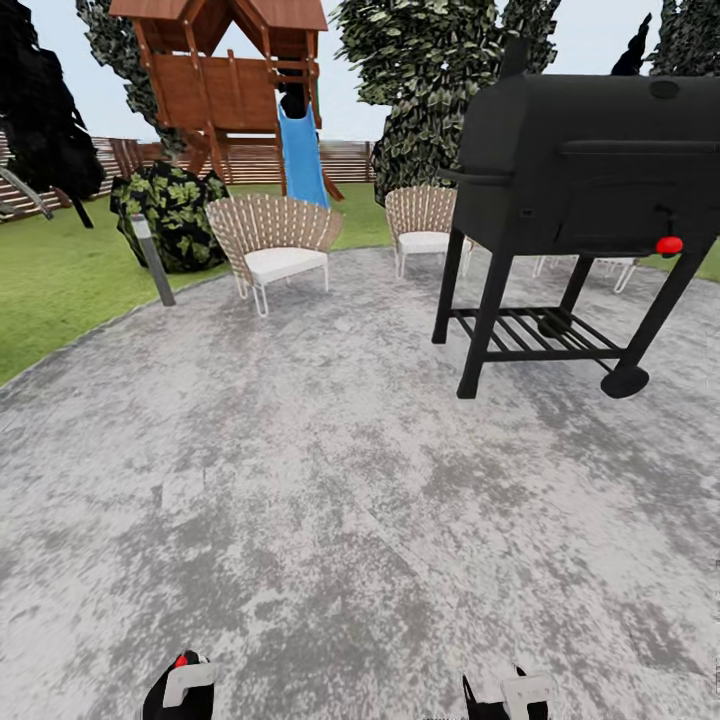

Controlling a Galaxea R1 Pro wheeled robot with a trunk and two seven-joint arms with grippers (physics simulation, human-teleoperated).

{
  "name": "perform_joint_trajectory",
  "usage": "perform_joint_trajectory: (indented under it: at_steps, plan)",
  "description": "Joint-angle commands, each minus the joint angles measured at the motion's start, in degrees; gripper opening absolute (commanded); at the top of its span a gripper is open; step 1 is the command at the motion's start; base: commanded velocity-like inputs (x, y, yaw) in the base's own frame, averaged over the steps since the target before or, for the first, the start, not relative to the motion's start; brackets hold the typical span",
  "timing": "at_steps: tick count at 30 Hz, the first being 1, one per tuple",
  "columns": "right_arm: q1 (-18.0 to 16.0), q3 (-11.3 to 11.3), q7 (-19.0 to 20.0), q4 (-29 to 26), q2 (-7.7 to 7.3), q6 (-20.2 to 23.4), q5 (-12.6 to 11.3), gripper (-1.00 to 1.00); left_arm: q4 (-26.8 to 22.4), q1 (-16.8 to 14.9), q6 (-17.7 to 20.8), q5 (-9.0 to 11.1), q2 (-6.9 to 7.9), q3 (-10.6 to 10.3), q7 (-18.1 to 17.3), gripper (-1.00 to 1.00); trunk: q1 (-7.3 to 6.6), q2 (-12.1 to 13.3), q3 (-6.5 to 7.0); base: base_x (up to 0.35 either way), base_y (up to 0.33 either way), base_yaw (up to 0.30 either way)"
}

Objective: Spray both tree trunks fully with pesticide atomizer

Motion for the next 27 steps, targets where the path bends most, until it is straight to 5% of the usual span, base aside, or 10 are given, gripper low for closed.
perform_joint_trajectory:
  at_steps: [1, 27]
  plan:
    - [0.0, 0.0, 0.0, 0.0, 0.00, 0.0, 0.0, 1.00, 0.0, 0.0, 0.0, 0.0, 0.00, 0.0, 0.0, -1.00, 0.00, 0.0, 0.00, 0.004, 0.000, -0.261]
    - [0.0, 0.0, 0.0, 0.0, 0.00, 0.0, 0.0, 1.00, 0.0, 0.0, 0.0, 0.0, 0.01, 0.0, 0.0, -1.00, 0.00, 0.0, 0.00, 0.000, 0.000, -0.261]
